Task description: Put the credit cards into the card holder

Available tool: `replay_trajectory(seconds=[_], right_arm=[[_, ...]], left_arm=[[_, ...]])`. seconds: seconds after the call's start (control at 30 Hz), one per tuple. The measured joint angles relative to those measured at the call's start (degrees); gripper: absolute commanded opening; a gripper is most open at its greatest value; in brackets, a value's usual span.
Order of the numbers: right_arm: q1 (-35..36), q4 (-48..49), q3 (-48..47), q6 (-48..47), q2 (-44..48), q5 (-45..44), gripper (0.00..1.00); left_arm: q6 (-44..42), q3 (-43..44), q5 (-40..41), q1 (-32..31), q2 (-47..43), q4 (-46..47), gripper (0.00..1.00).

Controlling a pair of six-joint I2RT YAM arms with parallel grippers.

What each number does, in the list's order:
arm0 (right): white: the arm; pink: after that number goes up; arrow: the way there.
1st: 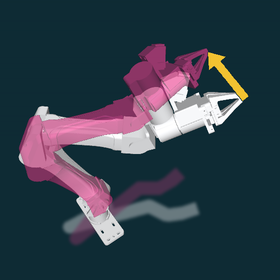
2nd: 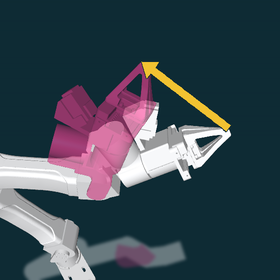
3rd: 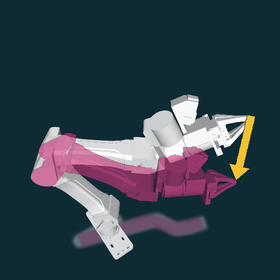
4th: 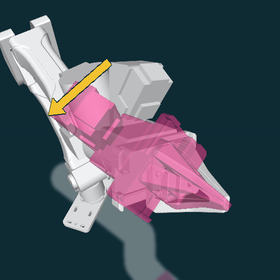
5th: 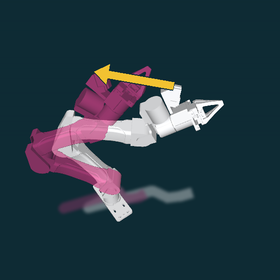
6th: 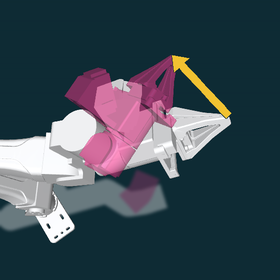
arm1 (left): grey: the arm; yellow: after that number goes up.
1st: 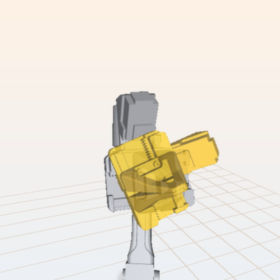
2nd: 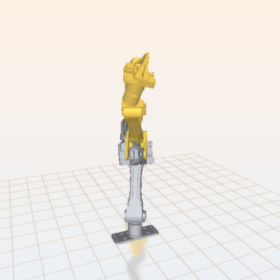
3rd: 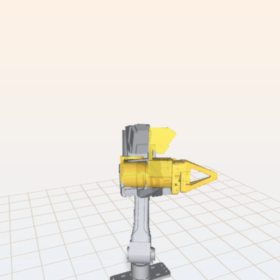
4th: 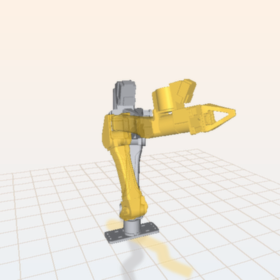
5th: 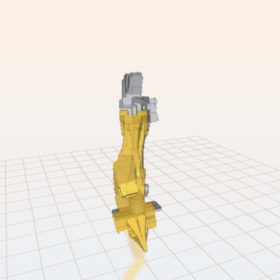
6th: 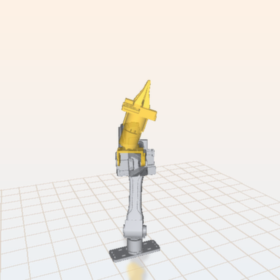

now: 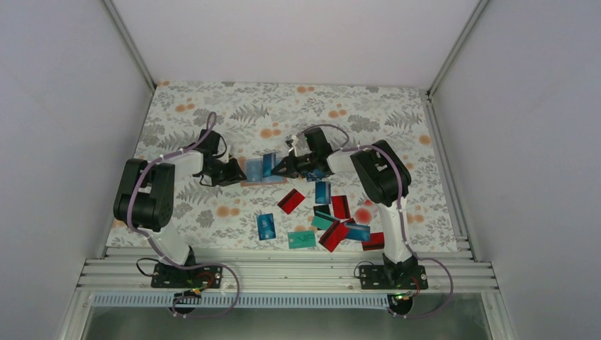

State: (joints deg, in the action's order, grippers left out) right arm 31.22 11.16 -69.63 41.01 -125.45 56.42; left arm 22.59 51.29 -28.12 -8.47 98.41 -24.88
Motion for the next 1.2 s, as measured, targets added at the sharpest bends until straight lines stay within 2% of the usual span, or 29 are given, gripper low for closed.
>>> replay_trajectory(seconds=[0.63,1.2], right_arm=[[-0.13,4.96,1.40,5.84,0.00,2.14,0.04],[0.63,4.92,1.92,8.41,-0.44,0.39,0.04]], left_arm=[[-0.76,-0.09,-0.85,0.02,0.35,0.74,0.25],[-1.16,-0.09,-1.90,0.11,0.66,0.87,0.24]])
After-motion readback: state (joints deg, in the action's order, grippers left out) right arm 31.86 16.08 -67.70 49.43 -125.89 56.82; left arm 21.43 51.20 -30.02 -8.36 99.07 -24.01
